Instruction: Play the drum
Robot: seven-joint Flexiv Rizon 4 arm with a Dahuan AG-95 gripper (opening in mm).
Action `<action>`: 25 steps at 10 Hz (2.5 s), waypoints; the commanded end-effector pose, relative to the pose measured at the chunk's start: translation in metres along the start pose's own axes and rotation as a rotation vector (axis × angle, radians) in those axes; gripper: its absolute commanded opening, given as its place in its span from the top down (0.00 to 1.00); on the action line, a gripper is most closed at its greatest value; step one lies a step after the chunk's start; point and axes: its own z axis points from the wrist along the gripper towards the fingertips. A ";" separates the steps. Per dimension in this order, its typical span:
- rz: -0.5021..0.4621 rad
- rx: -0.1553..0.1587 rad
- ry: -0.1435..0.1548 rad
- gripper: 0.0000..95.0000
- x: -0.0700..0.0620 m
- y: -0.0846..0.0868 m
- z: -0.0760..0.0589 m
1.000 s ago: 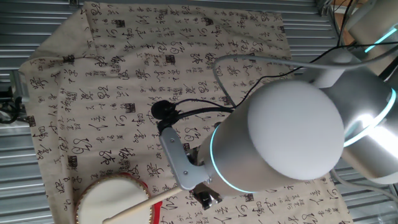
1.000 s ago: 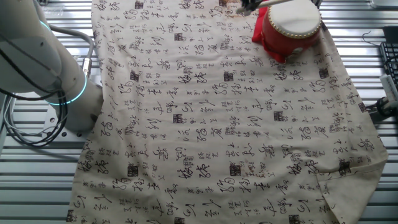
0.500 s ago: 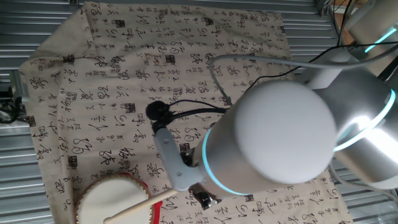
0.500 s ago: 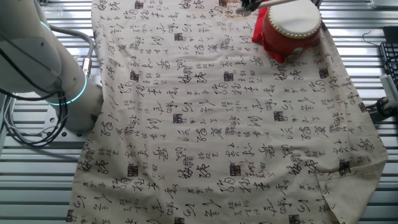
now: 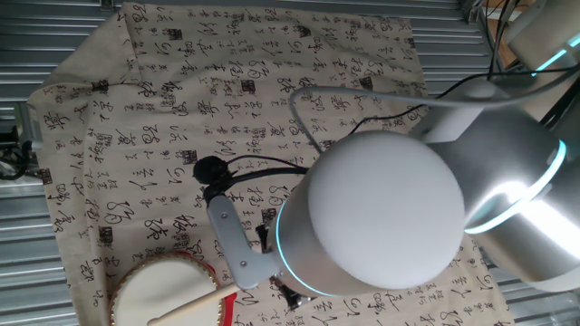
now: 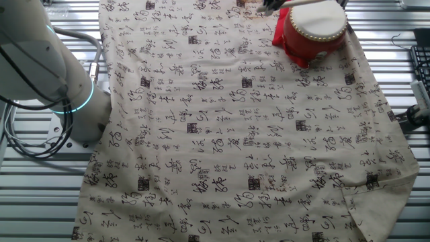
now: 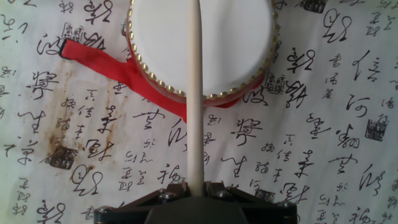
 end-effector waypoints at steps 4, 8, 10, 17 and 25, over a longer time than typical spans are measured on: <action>0.008 -0.003 0.049 1.00 -0.001 0.001 -0.002; 0.010 -0.001 0.067 1.00 0.000 -0.001 -0.003; 0.009 -0.002 0.063 1.00 0.000 -0.001 -0.003; 0.003 0.004 0.066 1.00 -0.002 -0.004 0.006; -0.002 0.007 0.073 1.00 0.001 -0.004 0.008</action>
